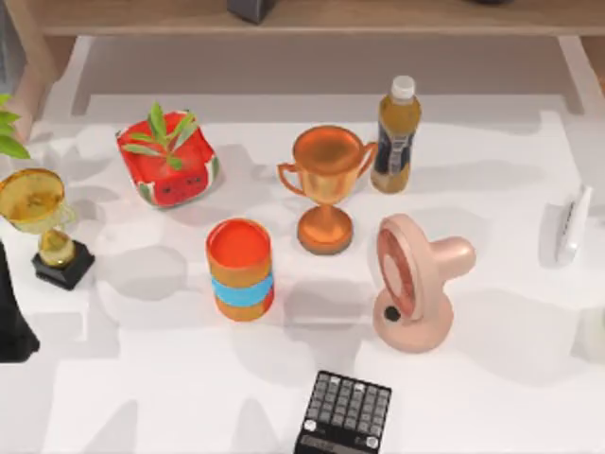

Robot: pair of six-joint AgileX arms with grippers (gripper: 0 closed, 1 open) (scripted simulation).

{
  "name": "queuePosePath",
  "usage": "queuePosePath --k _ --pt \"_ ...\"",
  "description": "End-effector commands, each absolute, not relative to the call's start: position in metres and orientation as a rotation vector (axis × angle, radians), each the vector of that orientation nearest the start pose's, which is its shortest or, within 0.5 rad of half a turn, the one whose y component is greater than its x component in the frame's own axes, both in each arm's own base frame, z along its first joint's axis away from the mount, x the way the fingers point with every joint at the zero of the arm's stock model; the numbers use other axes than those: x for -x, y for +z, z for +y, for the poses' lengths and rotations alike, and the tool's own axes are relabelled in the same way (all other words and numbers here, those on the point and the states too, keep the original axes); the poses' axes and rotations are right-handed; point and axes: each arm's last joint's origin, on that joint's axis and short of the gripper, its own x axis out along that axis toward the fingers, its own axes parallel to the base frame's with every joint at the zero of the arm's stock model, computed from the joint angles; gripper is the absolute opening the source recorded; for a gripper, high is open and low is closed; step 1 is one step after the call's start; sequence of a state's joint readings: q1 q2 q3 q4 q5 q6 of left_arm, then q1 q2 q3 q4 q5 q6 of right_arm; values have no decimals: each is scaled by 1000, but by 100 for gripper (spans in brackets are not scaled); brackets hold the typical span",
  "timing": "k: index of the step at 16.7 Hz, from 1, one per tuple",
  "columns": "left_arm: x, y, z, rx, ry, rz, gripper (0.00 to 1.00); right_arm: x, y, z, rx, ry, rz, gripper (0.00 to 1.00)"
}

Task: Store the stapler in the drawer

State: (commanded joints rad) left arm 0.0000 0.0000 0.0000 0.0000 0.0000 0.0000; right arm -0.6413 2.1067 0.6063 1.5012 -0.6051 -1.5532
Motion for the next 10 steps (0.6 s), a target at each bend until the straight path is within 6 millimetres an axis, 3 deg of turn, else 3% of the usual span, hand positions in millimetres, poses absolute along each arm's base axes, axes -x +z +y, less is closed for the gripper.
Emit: queuePosePath --k 6,10 --pt "-106 160 -1 0 0 0 100 -242 86 -179 1564 -4 16 0" --pt "-106 160 -1 0 0 0 100 -241 86 -179 1564 -5 15 0"
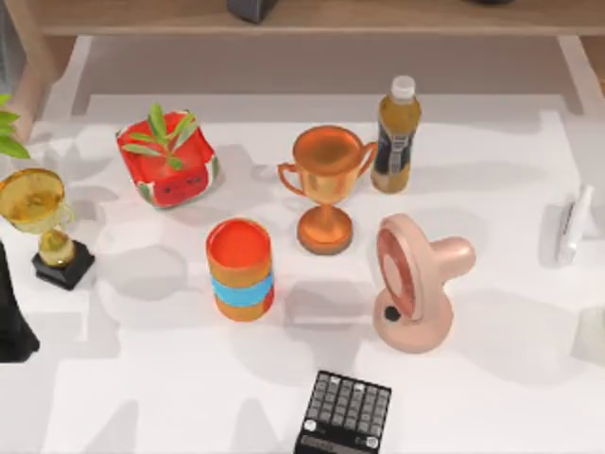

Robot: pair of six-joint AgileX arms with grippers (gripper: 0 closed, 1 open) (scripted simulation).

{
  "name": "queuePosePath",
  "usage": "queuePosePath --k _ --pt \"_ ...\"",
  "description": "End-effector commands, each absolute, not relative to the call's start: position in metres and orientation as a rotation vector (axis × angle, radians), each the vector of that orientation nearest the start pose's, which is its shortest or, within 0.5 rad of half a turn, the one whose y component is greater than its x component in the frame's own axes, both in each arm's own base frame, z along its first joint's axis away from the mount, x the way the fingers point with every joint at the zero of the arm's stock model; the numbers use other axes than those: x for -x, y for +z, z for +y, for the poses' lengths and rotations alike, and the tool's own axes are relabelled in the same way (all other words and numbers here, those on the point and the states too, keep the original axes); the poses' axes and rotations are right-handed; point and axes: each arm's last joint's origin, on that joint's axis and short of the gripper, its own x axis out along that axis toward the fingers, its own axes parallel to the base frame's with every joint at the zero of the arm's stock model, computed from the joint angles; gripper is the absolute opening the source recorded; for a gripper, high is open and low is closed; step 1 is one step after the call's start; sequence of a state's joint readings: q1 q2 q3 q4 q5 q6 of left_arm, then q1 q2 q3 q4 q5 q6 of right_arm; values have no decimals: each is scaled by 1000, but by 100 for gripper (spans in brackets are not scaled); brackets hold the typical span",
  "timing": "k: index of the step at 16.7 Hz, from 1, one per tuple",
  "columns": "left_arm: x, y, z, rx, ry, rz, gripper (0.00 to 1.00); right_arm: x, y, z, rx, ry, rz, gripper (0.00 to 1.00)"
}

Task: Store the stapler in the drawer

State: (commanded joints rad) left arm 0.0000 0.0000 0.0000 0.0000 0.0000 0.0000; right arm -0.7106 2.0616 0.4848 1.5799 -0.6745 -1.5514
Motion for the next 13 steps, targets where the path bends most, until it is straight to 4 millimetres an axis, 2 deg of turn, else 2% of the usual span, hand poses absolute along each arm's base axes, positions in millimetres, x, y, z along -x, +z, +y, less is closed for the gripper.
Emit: queuePosePath --k 13 --pt "-106 160 -1 0 0 0 100 -241 86 -179 1564 -5 15 98"
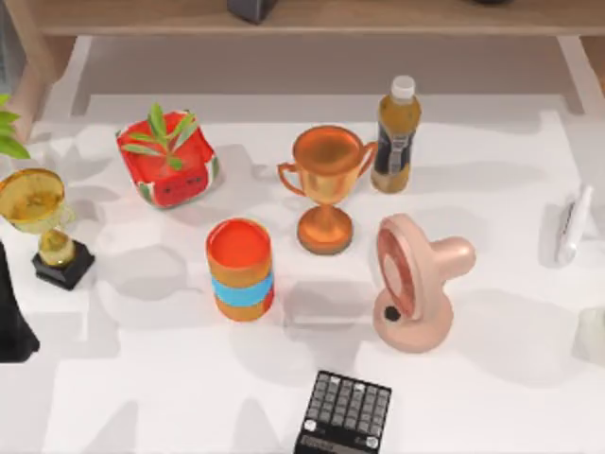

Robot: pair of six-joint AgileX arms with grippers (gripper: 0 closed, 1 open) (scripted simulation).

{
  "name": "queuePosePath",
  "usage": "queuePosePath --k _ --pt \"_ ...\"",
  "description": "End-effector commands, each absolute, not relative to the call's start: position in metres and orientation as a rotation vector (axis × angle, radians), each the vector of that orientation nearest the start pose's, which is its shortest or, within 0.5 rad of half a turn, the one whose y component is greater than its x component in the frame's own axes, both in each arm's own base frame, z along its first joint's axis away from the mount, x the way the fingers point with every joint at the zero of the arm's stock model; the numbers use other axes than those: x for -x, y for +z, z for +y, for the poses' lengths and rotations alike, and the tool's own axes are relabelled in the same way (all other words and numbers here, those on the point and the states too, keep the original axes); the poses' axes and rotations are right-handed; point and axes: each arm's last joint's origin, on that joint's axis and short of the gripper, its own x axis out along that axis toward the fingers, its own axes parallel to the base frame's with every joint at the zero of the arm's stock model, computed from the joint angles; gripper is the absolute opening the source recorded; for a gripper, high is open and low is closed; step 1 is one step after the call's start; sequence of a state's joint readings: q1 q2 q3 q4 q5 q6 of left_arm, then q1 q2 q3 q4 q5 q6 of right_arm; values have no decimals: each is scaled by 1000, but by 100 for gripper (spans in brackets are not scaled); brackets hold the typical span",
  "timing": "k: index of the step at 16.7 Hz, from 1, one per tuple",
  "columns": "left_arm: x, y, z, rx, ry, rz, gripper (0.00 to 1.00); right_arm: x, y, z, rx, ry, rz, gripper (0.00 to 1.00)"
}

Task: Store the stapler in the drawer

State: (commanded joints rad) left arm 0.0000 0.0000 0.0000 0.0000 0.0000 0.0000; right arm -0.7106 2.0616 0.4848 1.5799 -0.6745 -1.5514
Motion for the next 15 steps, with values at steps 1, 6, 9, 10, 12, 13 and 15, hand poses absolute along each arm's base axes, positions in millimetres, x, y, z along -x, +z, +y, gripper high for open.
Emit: queuePosePath --k 1,6,9,10,12,13,15 --pt "-106 160 -1 0 0 0 100 -241 86 -179 1564 -5 15 100" --pt "-106 160 -1 0 0 0 100 -241 86 -179 1564 -5 15 100" --pt "-106 160 -1 0 0 0 100 -241 87 -179 1565 -4 13 100" --pt "-106 160 -1 0 0 0 100 -240 87 -179 1566 -6 13 100" --pt "-106 160 -1 0 0 0 100 -233 87 -180 1567 -6 13 100" --pt "-106 160 -1 0 0 0 100 -228 87 -179 1566 -5 14 100" --pt "-106 160 -1 0 0 0 100 -222 87 -179 1565 -4 13 100"
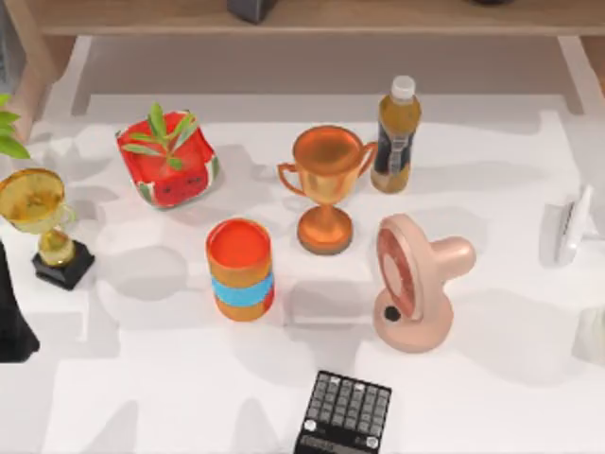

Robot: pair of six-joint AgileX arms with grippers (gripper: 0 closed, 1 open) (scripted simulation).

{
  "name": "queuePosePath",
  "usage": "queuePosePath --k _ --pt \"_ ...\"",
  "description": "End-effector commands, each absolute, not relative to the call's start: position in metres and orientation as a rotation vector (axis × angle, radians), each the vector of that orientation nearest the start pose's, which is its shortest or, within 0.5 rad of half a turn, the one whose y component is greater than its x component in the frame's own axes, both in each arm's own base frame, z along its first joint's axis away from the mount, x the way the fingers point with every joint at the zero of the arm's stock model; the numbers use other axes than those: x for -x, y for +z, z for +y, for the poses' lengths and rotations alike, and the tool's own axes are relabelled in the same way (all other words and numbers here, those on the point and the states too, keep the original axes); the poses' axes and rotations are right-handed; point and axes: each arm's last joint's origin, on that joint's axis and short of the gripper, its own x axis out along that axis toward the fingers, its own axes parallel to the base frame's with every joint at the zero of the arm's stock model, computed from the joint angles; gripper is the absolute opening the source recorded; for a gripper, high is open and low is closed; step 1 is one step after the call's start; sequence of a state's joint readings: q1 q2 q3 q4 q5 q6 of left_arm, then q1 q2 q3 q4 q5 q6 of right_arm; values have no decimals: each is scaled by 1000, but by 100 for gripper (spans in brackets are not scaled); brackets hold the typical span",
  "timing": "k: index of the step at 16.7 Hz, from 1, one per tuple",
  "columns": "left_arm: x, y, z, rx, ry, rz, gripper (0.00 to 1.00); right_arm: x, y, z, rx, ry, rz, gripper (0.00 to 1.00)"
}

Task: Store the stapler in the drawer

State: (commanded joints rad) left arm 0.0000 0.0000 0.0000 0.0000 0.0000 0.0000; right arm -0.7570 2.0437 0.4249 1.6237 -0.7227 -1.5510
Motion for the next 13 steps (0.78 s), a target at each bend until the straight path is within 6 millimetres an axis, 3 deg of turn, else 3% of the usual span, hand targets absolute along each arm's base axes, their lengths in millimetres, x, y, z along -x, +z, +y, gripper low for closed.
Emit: queuePosePath --k 6,10,13 --pt "-106 160 -1 0 0 0 100 -224 89 -173 1538 24 -1 100" --pt "-106 160 -1 0 0 0 100 -233 101 -144 1368 165 -52 100" --pt "-106 160 -1 0 0 0 100 -251 113 -119 1160 299 -55 100"
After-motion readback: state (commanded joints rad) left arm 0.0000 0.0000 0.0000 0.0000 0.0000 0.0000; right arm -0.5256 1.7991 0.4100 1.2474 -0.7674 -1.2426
